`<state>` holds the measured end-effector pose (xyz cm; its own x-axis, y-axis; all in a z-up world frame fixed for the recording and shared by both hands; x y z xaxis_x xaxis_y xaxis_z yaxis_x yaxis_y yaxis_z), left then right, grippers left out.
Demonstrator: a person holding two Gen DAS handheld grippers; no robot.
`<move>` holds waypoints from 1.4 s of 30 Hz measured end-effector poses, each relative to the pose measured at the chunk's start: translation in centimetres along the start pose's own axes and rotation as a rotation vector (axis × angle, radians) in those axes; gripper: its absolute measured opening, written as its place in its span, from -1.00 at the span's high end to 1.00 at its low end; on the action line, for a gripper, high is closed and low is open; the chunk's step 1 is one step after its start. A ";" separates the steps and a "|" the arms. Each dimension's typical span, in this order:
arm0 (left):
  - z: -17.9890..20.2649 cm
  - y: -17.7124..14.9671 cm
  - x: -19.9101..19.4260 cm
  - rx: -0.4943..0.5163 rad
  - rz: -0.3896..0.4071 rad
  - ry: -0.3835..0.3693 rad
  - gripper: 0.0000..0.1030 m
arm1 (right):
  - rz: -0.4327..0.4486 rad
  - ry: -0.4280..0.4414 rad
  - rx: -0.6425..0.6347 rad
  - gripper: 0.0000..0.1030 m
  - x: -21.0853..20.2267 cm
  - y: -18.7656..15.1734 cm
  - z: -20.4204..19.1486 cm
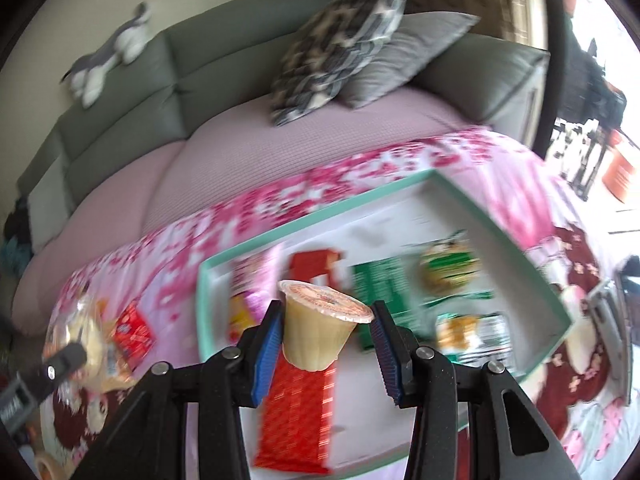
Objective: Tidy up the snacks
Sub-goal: 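Lift and carry the jelly cup and bun bag over the tray, then lower both snacks into the tray and open both tools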
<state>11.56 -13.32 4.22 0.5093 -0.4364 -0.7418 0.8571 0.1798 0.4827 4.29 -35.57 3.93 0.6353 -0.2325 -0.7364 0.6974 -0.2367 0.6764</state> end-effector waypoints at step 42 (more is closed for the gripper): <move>4.5 -3.4 3.4 0.090 -0.013 0.093 -0.72 | -0.111 -0.008 -0.034 -0.39 -0.3 -2.9 3.6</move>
<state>10.03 -19.42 2.17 0.5070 -0.3538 -0.7860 0.8552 0.0930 0.5099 0.87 -38.15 2.27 0.5510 -0.2146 -0.8064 0.7741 -0.2296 0.5900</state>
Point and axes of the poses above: each gripper's, at about its wrist camera, not at the fingertips, and x roughly the way its jaws point, z to its right, y to its top, the point moved 1 cm from there along x, roughly the way its jaws point, and after that the axes turned 14 degrees about -x, right-handed, at the moved point
